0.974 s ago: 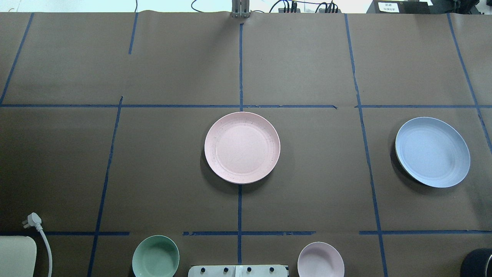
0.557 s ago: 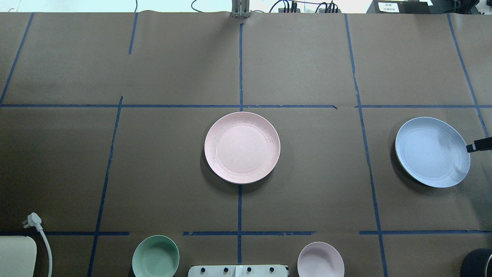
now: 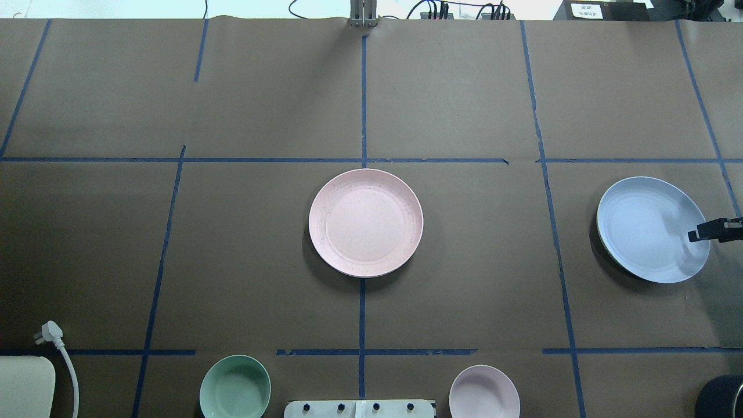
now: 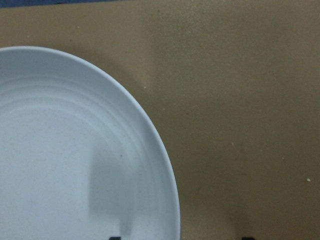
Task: Stack three plates with pink and blue
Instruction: 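Reach the right gripper to the light blue plate's rim and grasp it, then lift the light blue plate with the right gripper and carry it over the pink plate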
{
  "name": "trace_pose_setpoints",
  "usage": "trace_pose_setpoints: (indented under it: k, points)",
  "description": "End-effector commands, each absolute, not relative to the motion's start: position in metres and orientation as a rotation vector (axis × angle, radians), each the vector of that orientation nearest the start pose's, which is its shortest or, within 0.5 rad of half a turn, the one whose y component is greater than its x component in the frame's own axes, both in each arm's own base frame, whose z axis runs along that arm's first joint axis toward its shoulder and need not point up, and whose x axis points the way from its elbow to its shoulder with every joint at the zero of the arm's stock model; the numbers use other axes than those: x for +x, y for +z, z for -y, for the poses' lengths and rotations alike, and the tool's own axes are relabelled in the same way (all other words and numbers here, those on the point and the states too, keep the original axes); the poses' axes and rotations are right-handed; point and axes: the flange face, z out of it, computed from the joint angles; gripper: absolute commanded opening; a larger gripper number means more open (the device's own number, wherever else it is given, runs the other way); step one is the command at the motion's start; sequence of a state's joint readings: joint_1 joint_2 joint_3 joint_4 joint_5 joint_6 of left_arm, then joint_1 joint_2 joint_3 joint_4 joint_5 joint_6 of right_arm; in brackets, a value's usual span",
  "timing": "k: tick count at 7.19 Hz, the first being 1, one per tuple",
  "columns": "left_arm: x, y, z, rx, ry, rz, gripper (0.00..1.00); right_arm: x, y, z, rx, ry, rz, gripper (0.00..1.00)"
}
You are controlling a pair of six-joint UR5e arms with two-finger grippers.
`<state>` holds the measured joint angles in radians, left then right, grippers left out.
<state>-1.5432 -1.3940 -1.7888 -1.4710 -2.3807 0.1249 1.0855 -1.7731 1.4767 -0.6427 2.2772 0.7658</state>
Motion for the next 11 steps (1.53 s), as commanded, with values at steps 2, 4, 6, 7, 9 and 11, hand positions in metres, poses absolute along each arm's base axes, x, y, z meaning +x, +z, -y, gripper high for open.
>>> trace_pose_setpoints:
  k: [2,4,6,7,9,11]
  points:
    - [-0.05,0.636,0.412,-0.012,0.122,-0.812,1.0,-0.14,0.685,0.411,0.093,0.058,0.923,0.0]
    - [-0.05,0.633,0.412,-0.006,0.124,-0.812,1.0,-0.142,0.674,0.415,0.095,0.072,0.938,0.0]
    - [-0.049,0.631,0.412,-0.004,0.123,-0.83,1.0,-0.15,0.617,0.417,0.071,0.08,1.055,0.0]
    - [-0.049,0.631,0.412,-0.004,0.123,-0.83,1.0,-0.164,0.562,0.439,0.054,0.138,1.136,0.0]
    - [-0.048,0.631,0.412,-0.006,0.118,-0.831,1.0,-0.231,0.474,0.476,0.017,0.182,1.232,0.0]
    - [-0.048,0.628,0.413,-0.001,0.118,-0.831,1.0,-0.336,0.403,0.456,-0.012,0.215,1.251,0.0]
